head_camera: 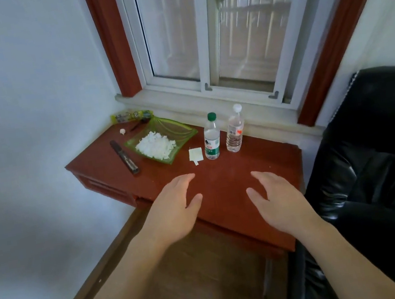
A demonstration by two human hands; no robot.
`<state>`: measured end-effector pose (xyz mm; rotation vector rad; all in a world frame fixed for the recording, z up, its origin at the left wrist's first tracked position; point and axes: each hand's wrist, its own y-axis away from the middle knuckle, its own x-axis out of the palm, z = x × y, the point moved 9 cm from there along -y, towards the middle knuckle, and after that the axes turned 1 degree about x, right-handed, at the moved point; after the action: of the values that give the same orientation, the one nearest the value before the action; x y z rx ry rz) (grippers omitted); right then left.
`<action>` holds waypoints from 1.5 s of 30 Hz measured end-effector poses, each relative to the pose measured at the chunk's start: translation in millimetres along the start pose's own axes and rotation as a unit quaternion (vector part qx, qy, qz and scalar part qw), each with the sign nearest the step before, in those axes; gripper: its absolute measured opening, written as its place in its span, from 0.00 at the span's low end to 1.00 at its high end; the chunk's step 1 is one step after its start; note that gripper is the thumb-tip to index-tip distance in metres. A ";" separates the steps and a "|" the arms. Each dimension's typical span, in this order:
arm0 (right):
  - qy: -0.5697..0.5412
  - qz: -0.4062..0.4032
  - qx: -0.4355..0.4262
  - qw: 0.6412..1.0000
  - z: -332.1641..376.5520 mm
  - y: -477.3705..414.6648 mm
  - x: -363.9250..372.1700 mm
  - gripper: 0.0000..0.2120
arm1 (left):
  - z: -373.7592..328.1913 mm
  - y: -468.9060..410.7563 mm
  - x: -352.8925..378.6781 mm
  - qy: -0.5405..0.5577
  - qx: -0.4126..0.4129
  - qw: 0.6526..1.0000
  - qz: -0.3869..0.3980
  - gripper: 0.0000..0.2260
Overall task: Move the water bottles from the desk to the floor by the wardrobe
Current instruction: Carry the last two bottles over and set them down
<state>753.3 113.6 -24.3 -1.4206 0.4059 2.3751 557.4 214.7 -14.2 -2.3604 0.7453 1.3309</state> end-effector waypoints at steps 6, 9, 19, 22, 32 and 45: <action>0.004 -0.005 0.005 1.000 -7.2 -88.3 -13.3 0.27 | 3.9 -88.7 -0.6 0.009 -0.003 1.000 0.009 0.28; 0.008 -0.003 0.016 1.000 -6.9 -124.3 -15.4 0.27 | 9.3 -129.0 -1.6 0.020 0.007 1.000 0.015 0.29; -0.021 -0.033 0.127 0.991 -14.4 -235.9 1.0 0.32 | 49.2 -279.6 26.8 0.069 0.057 0.993 0.071 0.41; -0.034 -0.040 0.147 0.988 -18.4 -260.3 2.5 0.33 | 54.0 -313.8 39.3 0.083 0.066 0.990 0.098 0.43; -0.069 -0.025 0.194 0.978 -53.1 -320.4 11.6 0.40 | 74.0 -377.0 100.9 0.107 0.032 0.977 0.184 0.46; -0.137 0.018 0.196 0.971 -98.9 -388.8 39.2 0.48 | 67.6 -397.2 127.6 0.161 0.003 0.967 0.199 0.14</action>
<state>981.1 428.8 -130.8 -0.9048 0.7772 2.3075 798.7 535.2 -146.9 -2.5432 1.3758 1.0827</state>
